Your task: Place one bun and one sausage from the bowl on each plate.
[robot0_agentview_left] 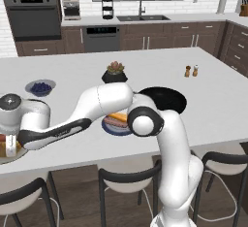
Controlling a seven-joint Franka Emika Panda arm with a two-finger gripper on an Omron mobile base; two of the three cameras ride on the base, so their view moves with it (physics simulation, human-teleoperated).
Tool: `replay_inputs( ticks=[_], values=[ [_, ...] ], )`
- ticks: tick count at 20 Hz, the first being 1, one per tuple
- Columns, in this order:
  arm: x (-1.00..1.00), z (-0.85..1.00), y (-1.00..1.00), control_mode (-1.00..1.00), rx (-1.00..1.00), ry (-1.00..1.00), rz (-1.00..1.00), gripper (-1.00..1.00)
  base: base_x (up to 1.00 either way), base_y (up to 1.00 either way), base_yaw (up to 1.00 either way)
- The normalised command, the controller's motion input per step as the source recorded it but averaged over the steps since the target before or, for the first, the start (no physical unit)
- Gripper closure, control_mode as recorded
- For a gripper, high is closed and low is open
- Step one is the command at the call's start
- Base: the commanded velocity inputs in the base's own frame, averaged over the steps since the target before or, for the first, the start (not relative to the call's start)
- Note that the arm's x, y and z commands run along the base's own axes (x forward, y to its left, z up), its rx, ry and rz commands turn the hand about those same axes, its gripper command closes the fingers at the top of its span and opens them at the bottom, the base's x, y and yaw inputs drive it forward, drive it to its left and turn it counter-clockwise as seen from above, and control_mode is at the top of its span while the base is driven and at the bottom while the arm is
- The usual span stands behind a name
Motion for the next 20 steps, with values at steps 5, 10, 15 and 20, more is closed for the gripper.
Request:
replay_inputs(
  ticks=[5, 10, 15, 20],
  values=[
    [0.00, -0.15, 0.04, -1.00, 0.13, 0.00, 0.01, 1.00, 0.00, 0.00, 0.00],
    [0.00, 0.08, 0.02, -1.00, 0.01, 0.18, 0.00, 1.00, 0.00, 0.00, 0.00],
    [0.04, -0.07, 0.06, -1.00, 0.00, 0.21, 0.00, 1.00, 0.00, 0.00, 0.00],
    [0.02, -0.10, 0.00, -1.00, 0.00, 0.02, 0.00, 1.00, 0.00, 0.00, 0.00]
  ],
)
